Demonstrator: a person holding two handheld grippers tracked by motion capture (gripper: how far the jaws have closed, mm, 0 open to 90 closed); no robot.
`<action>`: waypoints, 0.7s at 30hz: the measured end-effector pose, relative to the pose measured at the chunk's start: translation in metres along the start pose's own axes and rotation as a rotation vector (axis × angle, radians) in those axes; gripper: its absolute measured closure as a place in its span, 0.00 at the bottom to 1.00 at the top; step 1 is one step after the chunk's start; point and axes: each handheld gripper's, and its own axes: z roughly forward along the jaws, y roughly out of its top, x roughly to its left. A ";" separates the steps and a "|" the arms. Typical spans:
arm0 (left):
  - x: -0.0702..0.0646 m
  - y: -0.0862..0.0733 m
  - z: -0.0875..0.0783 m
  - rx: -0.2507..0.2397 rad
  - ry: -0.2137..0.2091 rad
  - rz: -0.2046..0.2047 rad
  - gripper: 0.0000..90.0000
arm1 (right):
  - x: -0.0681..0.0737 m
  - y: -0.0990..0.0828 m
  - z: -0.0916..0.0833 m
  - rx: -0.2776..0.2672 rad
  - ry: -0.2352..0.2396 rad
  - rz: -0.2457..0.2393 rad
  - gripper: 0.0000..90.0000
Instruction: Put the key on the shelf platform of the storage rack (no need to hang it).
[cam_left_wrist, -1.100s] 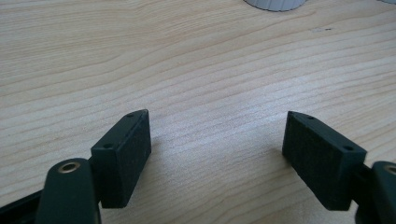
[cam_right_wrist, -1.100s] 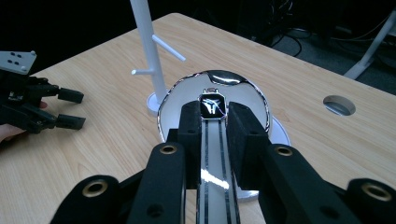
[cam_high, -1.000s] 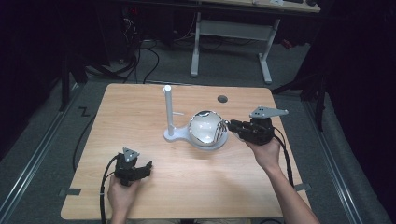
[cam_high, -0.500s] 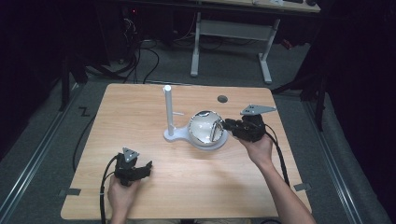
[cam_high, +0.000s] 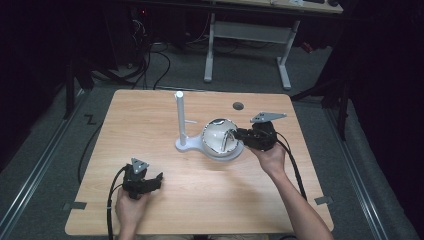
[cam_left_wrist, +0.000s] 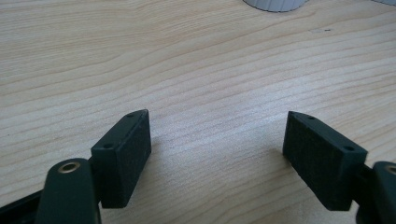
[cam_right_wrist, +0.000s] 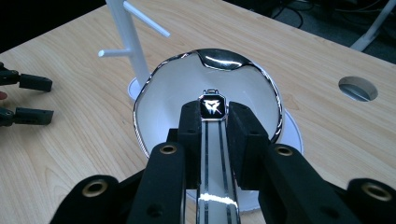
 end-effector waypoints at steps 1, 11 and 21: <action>0.000 0.000 0.000 0.000 -0.002 0.001 0.27 | 0.000 0.000 0.002 0.003 0.002 0.002 0.85; 0.000 0.000 0.000 0.001 -0.001 -0.006 0.27 | 0.000 -0.001 0.017 0.029 0.008 0.019 0.85; 0.000 0.001 0.000 0.001 -0.003 0.000 0.26 | 0.002 0.001 0.030 0.061 0.003 0.001 0.85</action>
